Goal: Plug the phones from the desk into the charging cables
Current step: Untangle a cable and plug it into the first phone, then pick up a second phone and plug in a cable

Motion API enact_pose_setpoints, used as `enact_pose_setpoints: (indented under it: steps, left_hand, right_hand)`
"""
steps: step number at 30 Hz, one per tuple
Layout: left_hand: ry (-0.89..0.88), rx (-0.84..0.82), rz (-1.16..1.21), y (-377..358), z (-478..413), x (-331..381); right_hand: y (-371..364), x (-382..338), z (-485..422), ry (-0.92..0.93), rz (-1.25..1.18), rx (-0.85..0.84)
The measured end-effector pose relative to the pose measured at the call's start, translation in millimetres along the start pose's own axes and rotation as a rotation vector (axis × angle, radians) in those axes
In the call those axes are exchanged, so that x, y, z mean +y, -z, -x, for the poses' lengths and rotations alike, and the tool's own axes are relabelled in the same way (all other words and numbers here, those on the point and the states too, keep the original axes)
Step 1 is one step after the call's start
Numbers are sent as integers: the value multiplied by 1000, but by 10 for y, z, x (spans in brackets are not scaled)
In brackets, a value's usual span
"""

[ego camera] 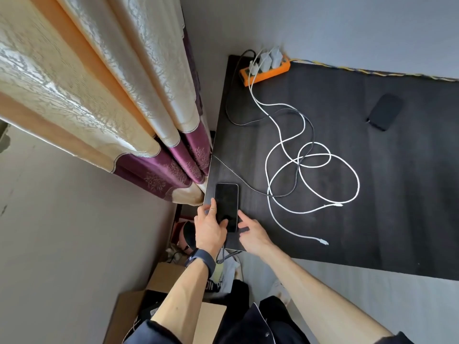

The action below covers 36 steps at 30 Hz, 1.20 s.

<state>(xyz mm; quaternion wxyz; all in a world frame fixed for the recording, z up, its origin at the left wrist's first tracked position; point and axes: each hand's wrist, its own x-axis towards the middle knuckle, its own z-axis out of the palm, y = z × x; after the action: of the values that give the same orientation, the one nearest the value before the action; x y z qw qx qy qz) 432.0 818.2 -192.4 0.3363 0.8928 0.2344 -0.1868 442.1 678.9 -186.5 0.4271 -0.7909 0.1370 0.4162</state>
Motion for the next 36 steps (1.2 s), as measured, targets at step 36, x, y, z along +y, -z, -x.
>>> enact_pose_setpoints:
  steps: [36]
  left_hand:
    - [-376, -350, -369, -1829, 1548, 2240]
  right_hand:
    - [2822, 2281, 2000, 68, -204, 520]
